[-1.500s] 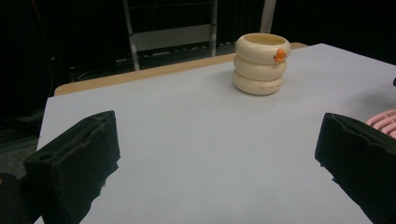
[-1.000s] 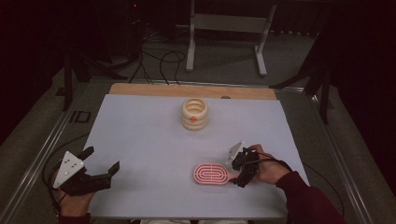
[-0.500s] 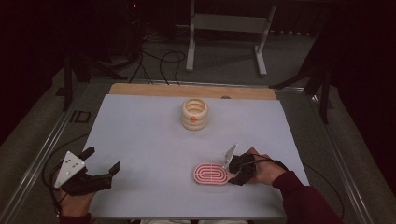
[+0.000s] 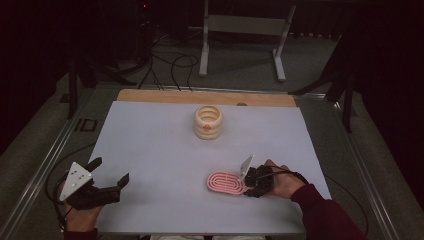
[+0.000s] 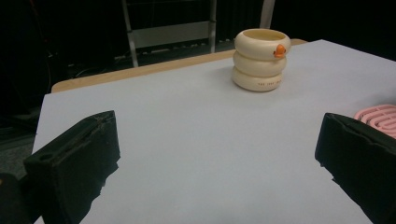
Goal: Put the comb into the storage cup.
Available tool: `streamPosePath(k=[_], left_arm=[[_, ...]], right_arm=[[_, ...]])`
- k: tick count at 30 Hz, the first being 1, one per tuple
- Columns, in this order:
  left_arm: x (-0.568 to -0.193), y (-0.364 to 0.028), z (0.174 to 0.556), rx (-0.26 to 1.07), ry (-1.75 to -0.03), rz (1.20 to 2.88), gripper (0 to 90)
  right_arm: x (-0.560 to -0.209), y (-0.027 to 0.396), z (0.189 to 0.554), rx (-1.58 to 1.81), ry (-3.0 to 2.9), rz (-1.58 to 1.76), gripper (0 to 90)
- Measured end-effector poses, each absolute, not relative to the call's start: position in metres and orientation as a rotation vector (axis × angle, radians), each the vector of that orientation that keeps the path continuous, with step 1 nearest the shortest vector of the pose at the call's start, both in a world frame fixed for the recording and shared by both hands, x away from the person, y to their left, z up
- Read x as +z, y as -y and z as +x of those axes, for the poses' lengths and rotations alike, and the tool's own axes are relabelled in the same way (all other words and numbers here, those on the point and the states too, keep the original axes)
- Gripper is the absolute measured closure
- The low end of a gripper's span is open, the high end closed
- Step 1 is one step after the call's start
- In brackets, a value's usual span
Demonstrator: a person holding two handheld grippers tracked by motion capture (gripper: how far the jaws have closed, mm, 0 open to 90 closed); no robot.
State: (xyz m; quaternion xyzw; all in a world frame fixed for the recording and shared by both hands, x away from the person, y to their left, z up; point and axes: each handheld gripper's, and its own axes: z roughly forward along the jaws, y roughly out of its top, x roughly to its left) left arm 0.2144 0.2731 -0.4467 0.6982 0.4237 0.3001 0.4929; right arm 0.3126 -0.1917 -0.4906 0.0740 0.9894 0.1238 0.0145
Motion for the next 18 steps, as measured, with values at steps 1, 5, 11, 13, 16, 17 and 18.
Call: streamPosePath(k=[1, 5, 11, 13, 16, 17, 18], left_arm=[[-0.4467, -0.2729, 0.2144, 0.728, -1.028, 1.694, 0.4], [-0.4460, -0.2720, 0.2142, 0.730, -1.027, 1.699, 0.4], [-0.4455, -0.2704, 0.2142, 0.728, -1.024, 1.699, 0.4], [-0.4455, -0.2699, 0.2143, 0.724, -1.025, 1.698, 0.4], [-0.4450, -0.2685, 0.2144, 0.717, -1.025, 1.700, 0.4], [-0.4449, -0.2678, 0.2145, 0.716, -1.024, 1.702, 0.4], [-0.4447, -0.2671, 0.2146, 0.714, -1.024, 1.704, 0.4]], right_arm=[[-0.4908, 0.1924, 0.3115, 0.393, -3.074, 0.238, 69.9], [-0.4909, 0.1946, 0.3099, 0.415, -3.061, 0.254, 70.1], [-0.4903, 0.1956, 0.3058, 0.443, -3.038, 0.291, 70.3], [-0.4895, 0.1953, 0.3045, 0.449, -3.029, 0.288, 70.4], [-0.4882, 0.1952, 0.3042, 0.469, -3.010, 0.302, 70.5], [-0.4877, 0.1953, 0.3045, 0.473, -3.010, 0.303, 70.5], [-0.4875, 0.1955, 0.3051, 0.484, -3.001, 0.299, 70.5]])
